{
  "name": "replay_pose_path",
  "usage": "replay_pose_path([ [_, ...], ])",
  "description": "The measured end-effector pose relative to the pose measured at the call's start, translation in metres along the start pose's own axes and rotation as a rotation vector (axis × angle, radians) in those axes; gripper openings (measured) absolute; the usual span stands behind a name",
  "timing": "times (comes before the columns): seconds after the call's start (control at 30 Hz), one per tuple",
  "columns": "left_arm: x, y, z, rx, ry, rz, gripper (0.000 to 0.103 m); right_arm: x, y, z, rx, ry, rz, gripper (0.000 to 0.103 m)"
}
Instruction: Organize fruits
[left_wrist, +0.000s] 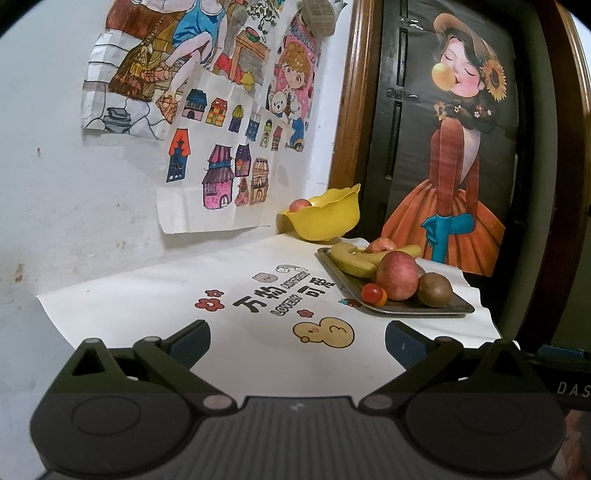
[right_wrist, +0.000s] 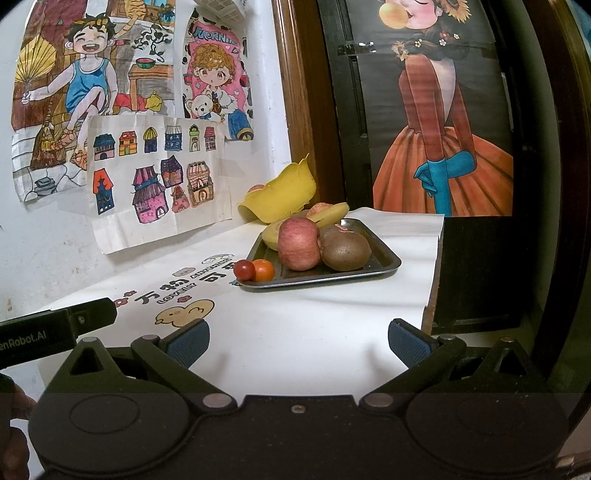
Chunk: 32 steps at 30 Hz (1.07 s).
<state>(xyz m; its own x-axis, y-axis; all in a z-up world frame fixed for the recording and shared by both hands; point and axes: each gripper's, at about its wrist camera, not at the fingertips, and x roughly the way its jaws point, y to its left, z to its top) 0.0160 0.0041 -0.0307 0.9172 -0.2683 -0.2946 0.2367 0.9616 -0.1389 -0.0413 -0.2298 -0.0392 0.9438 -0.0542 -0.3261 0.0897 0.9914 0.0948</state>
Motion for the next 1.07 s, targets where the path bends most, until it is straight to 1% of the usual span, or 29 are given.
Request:
replay_pose_path([
  [0.27, 0.0004, -0.0003, -0.0012, 0.000, -0.001, -0.004, 0.103, 0.0001, 0.0002, 0.0003, 0.000, 0.000, 0.000, 0.102],
  [0.33, 0.0018, -0.0012, -0.0013, 0.002, 0.014, -0.011, 0.103, 0.0001, 0.0004, 0.0005, 0.000, 0.000, -0.001, 0.102],
  [0.43, 0.0040, -0.0049, -0.0017, 0.013, 0.036, 0.012, 0.103, 0.0003, 0.0006, 0.0007, 0.000, 0.001, -0.001, 0.102],
  [0.5, 0.0059, -0.0045, -0.0017, 0.009, 0.051, 0.004, 0.103, 0.0001, 0.0008, -0.0008, -0.001, 0.002, -0.002, 0.102],
  [0.6, 0.0043, -0.0036, -0.0022, -0.006, 0.043, -0.006, 0.103, -0.0001, 0.0013, -0.0023, -0.001, 0.004, -0.005, 0.102],
  [0.83, 0.0032, -0.0031, -0.0012, -0.015, 0.027, 0.010, 0.103, 0.0002, 0.0023, -0.0024, -0.002, 0.006, -0.006, 0.102],
  [1.07, 0.0030, -0.0031, -0.0012, -0.016, 0.025, 0.008, 0.103, 0.0011, 0.0037, -0.0030, -0.004, 0.011, -0.007, 0.102],
])
